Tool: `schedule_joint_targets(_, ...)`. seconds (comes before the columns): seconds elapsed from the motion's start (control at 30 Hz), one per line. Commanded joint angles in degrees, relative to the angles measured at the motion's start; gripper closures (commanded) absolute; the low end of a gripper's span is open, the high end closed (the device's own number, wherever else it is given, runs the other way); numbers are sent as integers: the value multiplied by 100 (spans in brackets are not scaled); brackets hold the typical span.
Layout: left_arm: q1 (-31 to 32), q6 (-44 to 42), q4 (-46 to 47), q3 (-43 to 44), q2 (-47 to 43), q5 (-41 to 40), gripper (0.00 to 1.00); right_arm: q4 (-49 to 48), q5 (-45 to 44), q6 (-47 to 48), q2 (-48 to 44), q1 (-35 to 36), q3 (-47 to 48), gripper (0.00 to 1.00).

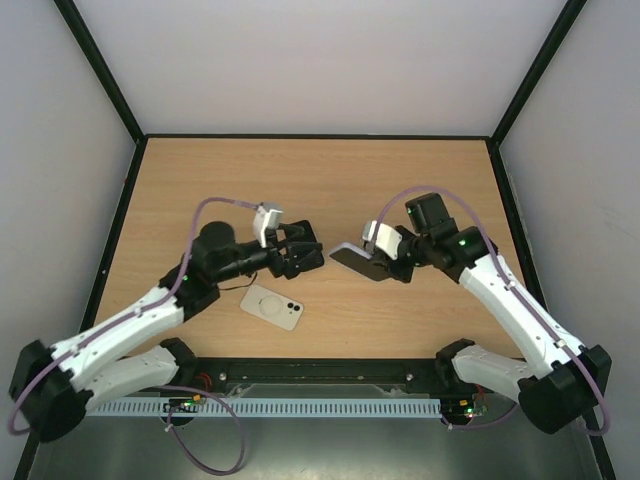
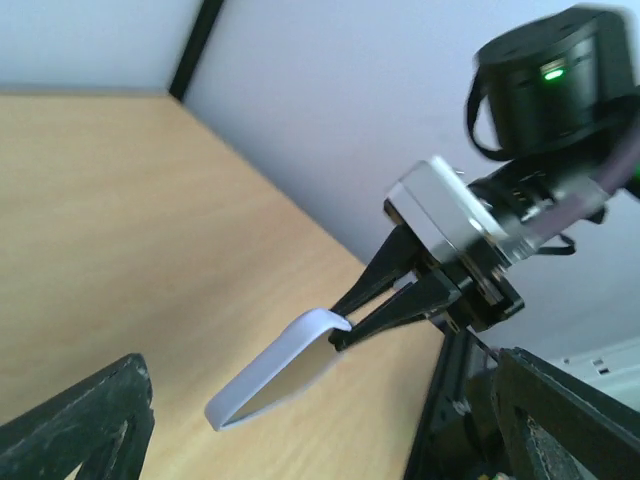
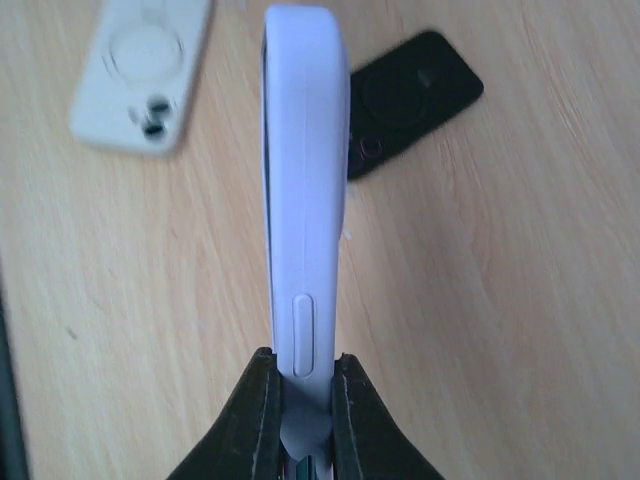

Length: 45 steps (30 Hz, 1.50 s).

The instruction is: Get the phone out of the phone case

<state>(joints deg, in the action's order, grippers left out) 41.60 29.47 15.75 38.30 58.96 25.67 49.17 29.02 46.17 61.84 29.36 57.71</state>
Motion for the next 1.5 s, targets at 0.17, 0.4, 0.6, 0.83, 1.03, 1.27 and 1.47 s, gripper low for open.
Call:
schedule_joint_targets(0.17, 405, 431, 1716, -1477, -1413, -1276, 16, -1619, 2953, -3406, -375, -358, -22, 98)
schedule_joint_targets(0.4, 775, 748, 880, -722, -874, -1341, 11, -2106, 3909, -4237, -744, -396, -406, 98)
schedule_joint_targets(0.6, 892, 589, 1896, -834, -680, -678, 25, -2742, 4361, -5043, -894, -414, -749, 98)
schedule_joint_targets(0.83, 885, 710, 2446, -732, -347, -111, 47, -2835, 4740, -5361, -958, -414, -717, 98)
schedule_joint_targets(1.03, 892, 852, 2832, -751, -132, 104, 58, -2909, 4718, -5367, -1011, -414, -804, 98)
schedule_joint_targets(1.27, 900, 976, 3119, -697, 98, 346, 74, -2975, 4505, -5374, -1158, -410, -944, 98)
schedule_joint_targets(1.47, 891, 1005, 3168, -565, 190, 632, 85, -2827, 4411, -5236, -1209, -414, -935, 97)
